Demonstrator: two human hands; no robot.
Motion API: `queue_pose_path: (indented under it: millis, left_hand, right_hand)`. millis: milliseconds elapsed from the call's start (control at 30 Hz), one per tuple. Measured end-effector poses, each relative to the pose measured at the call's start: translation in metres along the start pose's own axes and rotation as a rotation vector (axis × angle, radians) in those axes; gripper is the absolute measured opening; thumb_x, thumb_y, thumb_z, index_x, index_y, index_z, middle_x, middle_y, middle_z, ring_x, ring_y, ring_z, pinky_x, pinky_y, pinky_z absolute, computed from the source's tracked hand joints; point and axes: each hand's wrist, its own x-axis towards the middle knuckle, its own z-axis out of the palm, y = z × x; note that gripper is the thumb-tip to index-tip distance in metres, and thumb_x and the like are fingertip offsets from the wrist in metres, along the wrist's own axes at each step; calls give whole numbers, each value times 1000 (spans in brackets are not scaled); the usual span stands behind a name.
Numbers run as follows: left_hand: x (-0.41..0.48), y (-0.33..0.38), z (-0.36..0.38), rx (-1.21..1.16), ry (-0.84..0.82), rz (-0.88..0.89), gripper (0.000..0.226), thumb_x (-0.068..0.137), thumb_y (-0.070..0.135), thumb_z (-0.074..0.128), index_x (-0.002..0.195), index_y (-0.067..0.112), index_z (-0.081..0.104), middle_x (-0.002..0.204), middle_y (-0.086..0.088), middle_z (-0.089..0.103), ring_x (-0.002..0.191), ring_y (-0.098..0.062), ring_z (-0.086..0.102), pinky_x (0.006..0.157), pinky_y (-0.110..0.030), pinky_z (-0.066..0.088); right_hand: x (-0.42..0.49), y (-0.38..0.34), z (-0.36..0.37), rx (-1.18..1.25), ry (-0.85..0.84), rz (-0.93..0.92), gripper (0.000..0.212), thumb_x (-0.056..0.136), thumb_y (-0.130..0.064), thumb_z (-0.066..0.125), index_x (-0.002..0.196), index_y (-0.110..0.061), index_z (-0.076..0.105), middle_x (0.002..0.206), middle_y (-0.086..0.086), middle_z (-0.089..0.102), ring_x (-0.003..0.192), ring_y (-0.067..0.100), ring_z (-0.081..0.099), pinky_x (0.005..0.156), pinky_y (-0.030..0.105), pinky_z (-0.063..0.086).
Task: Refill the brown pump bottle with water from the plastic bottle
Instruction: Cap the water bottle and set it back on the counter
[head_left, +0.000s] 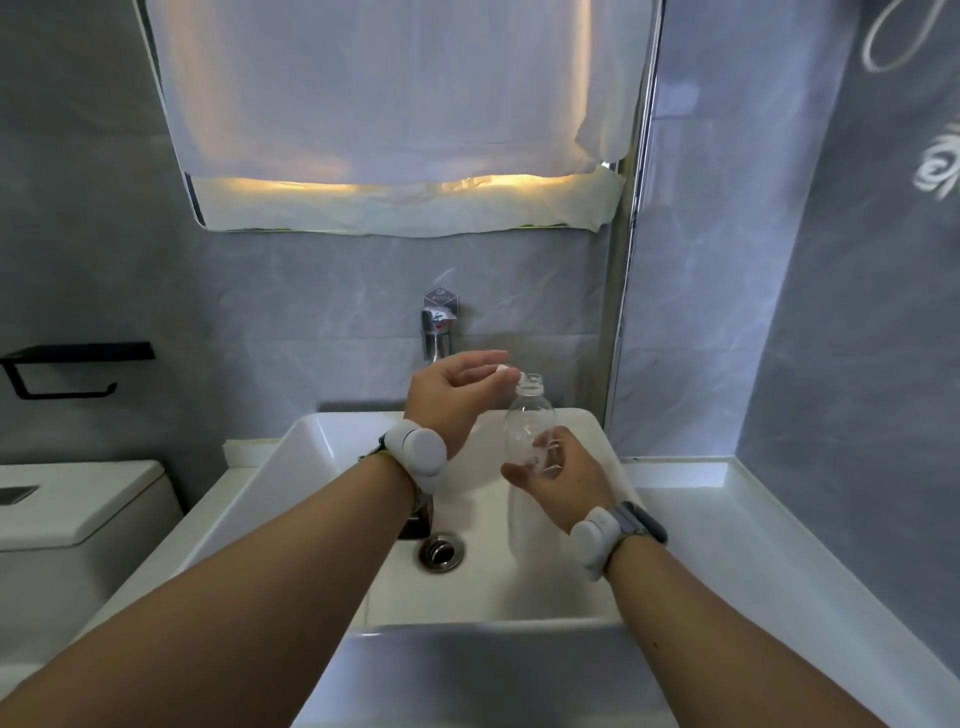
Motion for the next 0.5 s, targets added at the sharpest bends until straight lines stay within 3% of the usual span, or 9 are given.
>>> queue_pose_path:
  millis: [100, 267, 367, 500]
  left_hand:
    - [5, 1, 6, -44, 34, -38, 29, 84, 19, 91, 111, 13, 81, 102, -8, 84, 96, -23, 82, 76, -26, 64]
    - [9, -5, 10, -38, 33, -84, 20, 83, 20, 91, 100, 14, 83, 101, -11, 84, 95, -27, 81, 84, -42, 67]
    - [7, -6, 13, -45, -19, -86, 20, 86, 17, 88, 104, 11, 82, 101, -10, 84, 94, -25, 82, 73, -33, 65]
    - [9, -4, 16, 0, -38, -90, 23, 86, 18, 88, 107, 11, 83, 101, -11, 84, 95, -26, 81, 71, -30, 64]
  right_hand:
    - [-1, 0, 0, 4, 16, -7, 61, 64, -70, 82, 107, -37, 53, 95, -15, 69, 87, 5, 67, 72, 24, 52]
    - [-1, -3, 0, -5, 3, -28, 54, 72, -64, 83, 108, -38, 52, 95, -21, 66, 86, -2, 64, 66, 17, 48]
    - [-2, -5, 0, -5, -2, -37, 55, 74, -63, 82, 111, -37, 52, 94, -24, 64, 86, -5, 63, 66, 13, 45]
    - [-2, -7, -1, -10, 6, -43, 55, 75, -64, 81, 115, -38, 53, 94, -28, 62, 85, -7, 61, 66, 10, 42]
